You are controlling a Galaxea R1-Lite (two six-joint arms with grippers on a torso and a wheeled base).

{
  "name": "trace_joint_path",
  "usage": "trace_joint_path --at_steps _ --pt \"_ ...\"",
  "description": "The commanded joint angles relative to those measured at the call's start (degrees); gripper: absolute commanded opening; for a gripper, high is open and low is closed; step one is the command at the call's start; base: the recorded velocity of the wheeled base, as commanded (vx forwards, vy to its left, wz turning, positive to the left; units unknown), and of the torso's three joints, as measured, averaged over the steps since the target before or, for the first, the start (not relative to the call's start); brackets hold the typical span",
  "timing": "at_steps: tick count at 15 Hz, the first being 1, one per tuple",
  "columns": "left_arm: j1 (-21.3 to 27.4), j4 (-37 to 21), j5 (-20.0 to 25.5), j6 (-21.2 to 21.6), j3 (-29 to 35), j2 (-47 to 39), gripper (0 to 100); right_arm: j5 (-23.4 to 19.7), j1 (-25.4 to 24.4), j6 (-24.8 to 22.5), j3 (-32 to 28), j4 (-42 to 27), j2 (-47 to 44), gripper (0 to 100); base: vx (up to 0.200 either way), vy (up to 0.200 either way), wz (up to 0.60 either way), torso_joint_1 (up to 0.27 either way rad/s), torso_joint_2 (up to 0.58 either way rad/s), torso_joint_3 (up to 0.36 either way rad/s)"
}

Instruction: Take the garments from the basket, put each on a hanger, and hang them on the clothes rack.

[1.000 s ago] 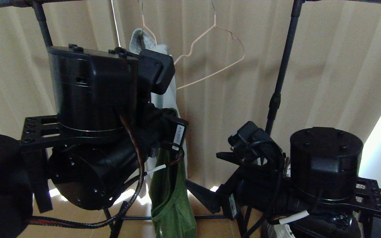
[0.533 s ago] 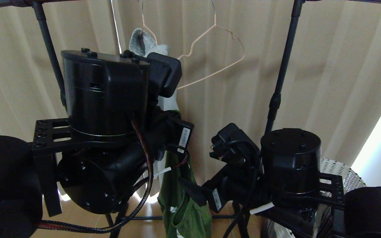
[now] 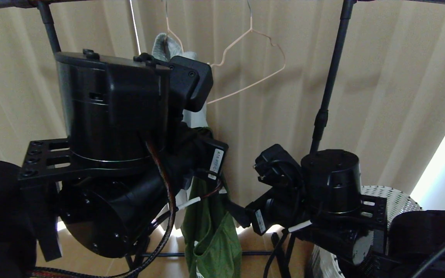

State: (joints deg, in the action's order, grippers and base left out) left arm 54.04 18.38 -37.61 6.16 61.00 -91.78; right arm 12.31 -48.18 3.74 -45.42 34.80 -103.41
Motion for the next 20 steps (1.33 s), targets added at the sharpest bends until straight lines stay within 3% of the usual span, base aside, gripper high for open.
trace_joint_path --at_steps 1,7,8,15,18,19,20 --pt "0.2 0.1 0.0 0.0 0.2 0.4 0 0.3 0.2 -0.1 0.1 -0.2 -1.7 100 0.000 0.000 0.00 0.000 0.00 0.000" --pt "0.2 0.2 0.0 0.0 0.2 1.0 0 0.7 0.0 -0.1 1.9 -0.4 -2.0 100 0.000 0.000 0.00 0.000 0.00 0.000" --pt "0.2 0.2 0.0 0.0 0.2 1.2 0 1.0 0.0 -0.1 2.2 -0.4 -1.9 0 0.000 0.000 0.00 0.000 0.00 0.000" --pt "-1.4 0.0 0.0 0.4 -2.1 3.3 0 2.9 2.4 -0.1 4.5 -0.4 4.3 0 0.000 0.000 0.00 0.000 0.00 0.000" --pt "-5.2 0.4 1.0 9.3 -11.5 9.5 0 3.2 7.0 -0.1 3.9 0.4 12.2 0 0.000 0.000 0.00 0.000 0.00 0.000" --pt "-6.9 1.8 6.8 14.6 -16.1 13.7 0 2.8 10.0 -0.2 2.7 0.3 16.7 0 0.000 0.000 0.00 0.000 0.00 0.000" --pt "-7.2 2.6 9.3 15.6 -16.9 14.9 0 2.7 10.7 -0.2 2.3 0.3 17.7 0 0.000 0.000 0.00 0.000 0.00 0.000"
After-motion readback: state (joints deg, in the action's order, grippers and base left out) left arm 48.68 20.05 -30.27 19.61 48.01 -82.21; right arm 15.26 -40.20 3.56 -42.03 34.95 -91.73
